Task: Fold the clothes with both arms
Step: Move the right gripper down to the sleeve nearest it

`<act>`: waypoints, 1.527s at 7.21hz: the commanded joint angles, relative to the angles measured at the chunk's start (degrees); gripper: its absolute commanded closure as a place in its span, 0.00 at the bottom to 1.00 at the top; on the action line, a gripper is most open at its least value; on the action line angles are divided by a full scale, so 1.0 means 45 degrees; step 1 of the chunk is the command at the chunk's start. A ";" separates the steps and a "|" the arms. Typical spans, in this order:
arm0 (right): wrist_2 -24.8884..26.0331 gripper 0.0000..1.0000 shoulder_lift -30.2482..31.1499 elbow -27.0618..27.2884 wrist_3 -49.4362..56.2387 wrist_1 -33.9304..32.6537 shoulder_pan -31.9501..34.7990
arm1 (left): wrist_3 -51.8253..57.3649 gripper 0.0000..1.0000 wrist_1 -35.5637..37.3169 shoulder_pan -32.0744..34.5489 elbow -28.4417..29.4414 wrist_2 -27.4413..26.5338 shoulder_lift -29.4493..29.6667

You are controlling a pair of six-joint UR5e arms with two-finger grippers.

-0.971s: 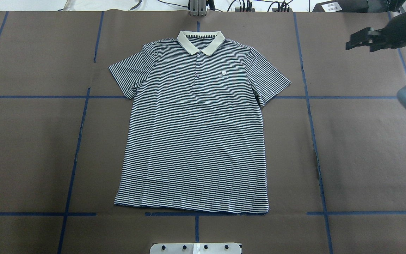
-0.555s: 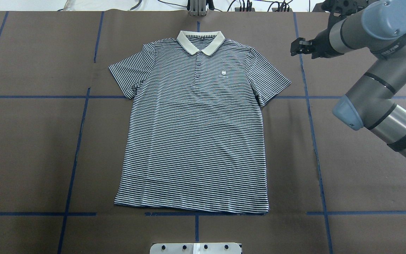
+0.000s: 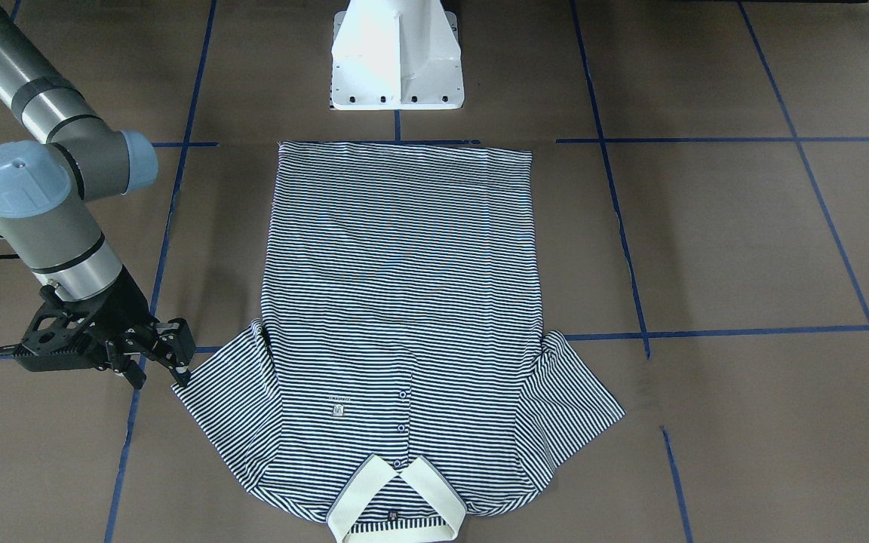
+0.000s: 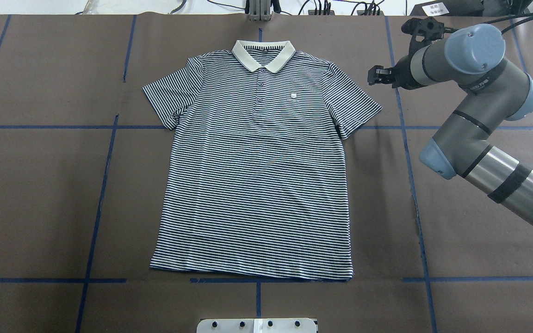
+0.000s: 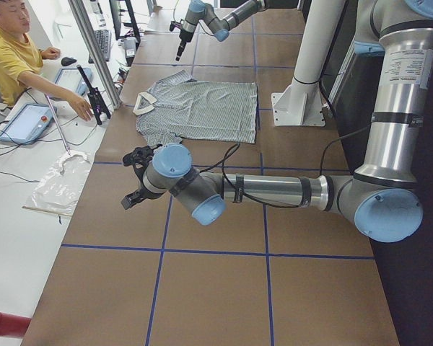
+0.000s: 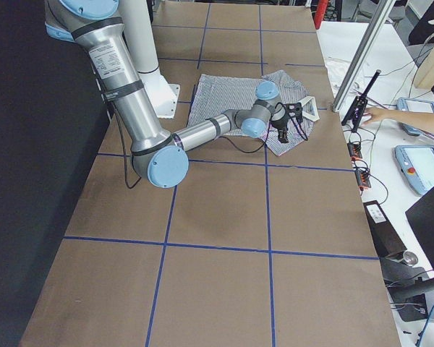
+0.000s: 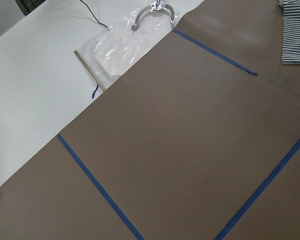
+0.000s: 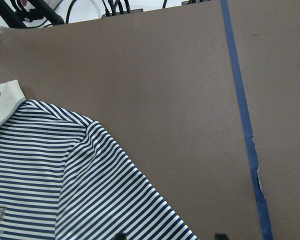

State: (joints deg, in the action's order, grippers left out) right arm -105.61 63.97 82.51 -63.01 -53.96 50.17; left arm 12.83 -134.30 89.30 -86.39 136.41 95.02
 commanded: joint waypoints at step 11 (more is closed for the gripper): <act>0.1222 0.51 -0.0036 -0.1403 -0.0139 0.0058 -0.1070 | 0.0039 0.00 -0.0019 0.0000 -0.0020 0.0020 -0.0080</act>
State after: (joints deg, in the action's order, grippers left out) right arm -100.12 63.84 76.25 -63.60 -53.70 45.40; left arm 12.94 -134.32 89.30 -86.45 136.49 94.74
